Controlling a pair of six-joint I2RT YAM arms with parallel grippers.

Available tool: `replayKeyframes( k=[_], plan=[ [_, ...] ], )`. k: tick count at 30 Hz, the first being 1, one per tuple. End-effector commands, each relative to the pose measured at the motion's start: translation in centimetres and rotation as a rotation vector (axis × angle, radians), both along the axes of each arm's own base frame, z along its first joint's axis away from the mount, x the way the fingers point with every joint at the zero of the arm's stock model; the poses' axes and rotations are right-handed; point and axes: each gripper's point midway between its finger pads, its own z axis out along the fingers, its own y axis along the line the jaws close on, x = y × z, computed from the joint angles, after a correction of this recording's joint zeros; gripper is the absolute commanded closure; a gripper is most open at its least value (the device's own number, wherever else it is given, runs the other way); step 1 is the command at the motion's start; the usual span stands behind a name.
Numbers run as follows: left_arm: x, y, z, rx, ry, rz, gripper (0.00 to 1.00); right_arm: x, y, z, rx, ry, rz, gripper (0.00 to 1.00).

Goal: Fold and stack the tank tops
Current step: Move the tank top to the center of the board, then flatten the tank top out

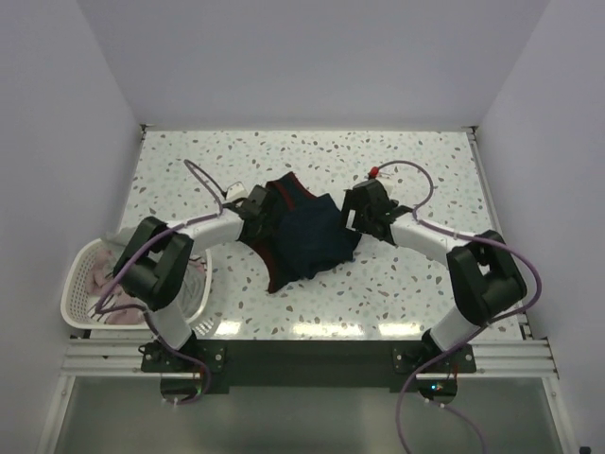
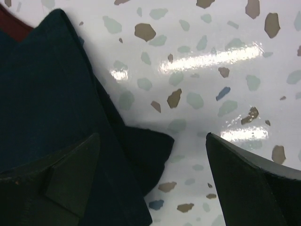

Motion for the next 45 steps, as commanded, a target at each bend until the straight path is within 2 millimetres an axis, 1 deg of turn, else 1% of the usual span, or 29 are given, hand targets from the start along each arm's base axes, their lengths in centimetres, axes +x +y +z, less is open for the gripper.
replayKeyframes(
  k=[1,3,5,6,7,8,9,10,11,12,13,16,17,19,20,21,22,23,25,26,27,28,29,31,32,34,35,37,45],
  plan=[
    [1.8,2.4,-2.0,0.050,0.034,0.096,0.79,3.8,3.4,2.4,0.162,-0.085,0.031,0.02],
    [3.1,2.9,-3.5,0.070,0.066,0.083,0.85,4.2,4.0,1.8,0.182,-0.072,0.032,0.03],
    [6.3,2.4,-2.7,0.072,0.041,0.068,0.86,4.5,4.5,1.1,0.188,-0.052,0.034,0.03],
    [6.9,2.5,-4.1,0.099,0.075,0.057,0.88,4.5,4.5,0.9,0.193,-0.047,0.024,0.04],
    [10.0,1.4,-2.3,0.081,0.017,0.049,0.88,4.5,4.4,0.9,0.194,-0.046,0.019,0.04],
    [11.3,1.7,-2.2,0.104,0.014,0.037,0.88,4.5,4.3,1.1,0.196,-0.051,0.016,0.04],
    [12.2,1.7,-3.6,0.123,0.041,0.025,0.88,4.4,4.0,1.1,0.188,-0.053,0.009,0.04],
    [15.4,0.8,-1.6,0.094,-0.025,0.016,0.88,4.5,3.8,1.3,0.188,-0.059,0.004,0.04],
    [16.1,1.1,-3.0,0.097,0.012,-0.001,0.89,4.7,3.5,1.7,0.186,-0.067,-0.005,0.04],
    [17.5,0.8,-2.4,0.081,-0.004,-0.013,0.89,4.7,3.3,1.8,0.183,-0.069,-0.009,0.04],
    [19.8,0.2,-0.2,0.050,-0.060,-0.021,0.89,4.8,2.8,1.9,0.184,-0.064,-0.017,0.04],
    [22.3,-0.9,3.6,0.009,-0.172,-0.115,0.80,4.9,2.3,2.4,0.187,-0.074,-0.018,0.04],
    [23.0,-1.4,6.7,0.002,-0.246,-0.159,0.75,4.9,2.2,2.4,0.183,-0.074,-0.019,0.04],
    [22.5,-1.6,8.9,-0.006,-0.292,-0.194,0.59,4.7,2.1,2.0,0.180,-0.068,-0.024,0.05],
    [22.3,-2.2,12.0,-0.015,-0.359,-0.236,0.55,4.7,1.8,1.8,0.176,-0.067,-0.035,0.05],
    [21.8,-2.5,13.0,-0.009,-0.377,-0.253,0.48,4.6,1.7,1.6,0.183,-0.066,-0.044,0.05],
    [21.0,-2.7,13.2,0.008,-0.375,-0.275,0.45,4.8,1.2,1.5,0.185,-0.066,-0.060,0.05],
    [20.1,-3.5,15.1,0.035,-0.406,-0.317,0.41,4.9,1.1,1.3,0.197,-0.062,-0.065,0.05],
    [18.3,-4.3,14.9,0.075,-0.393,-0.352,0.40,5.8,0.9,1.1,0.231,-0.059,-0.086,0.07],
    [17.2,-5.2,16.1,0.095,-0.416,-0.373,0.39,6.1,1.0,1.1,0.248,-0.056,-0.087,0.08],
    [16.4,-5.7,16.1,0.096,-0.419,-0.388,0.39,6.9,1.6,1.8,0.278,-0.065,-0.079,0.09],
    [15.2,-5.9,14.7,0.100,-0.390,-0.406,0.39,7.2,1.8,1.2,0.278,-0.050,-0.083,0.10],
    [14.4,-6.7,15.2,0.076,-0.404,-0.422,0.39,7.6,2.1,1.4,0.287,-0.054,-0.082,0.11],
    [12.9,-7.1,13.5,0.063,-0.372,-0.445,0.39,8.7,2.7,1.8,0.313,-0.065,-0.091,0.14],
    [12.2,-7.6,13.7,0.040,-0.377,-0.460,0.39,9.0,2.9,0.9,0.315,-0.045,-0.094,0.16],
    [11.0,-7.7,12.6,0.030,-0.352,-0.476,0.39,9.9,3.4,1.0,0.334,-0.048,-0.110,0.20],
    [10.5,-8.1,13.3,0.009,-0.368,-0.488,0.39,10.0,3.5,0.0,0.332,-0.031,-0.119,0.21],
    [9.4,-7.9,12.6,0.000,-0.350,-0.497,0.39,10.5,3.8,-0.5,0.350,-0.029,-0.132,0.28],
    [5.9,-6.9,13.5,-0.049,-0.364,-0.509,0.39,11.6,4.3,-2.8,0.355,-0.003,-0.169,0.69]
  ],
)
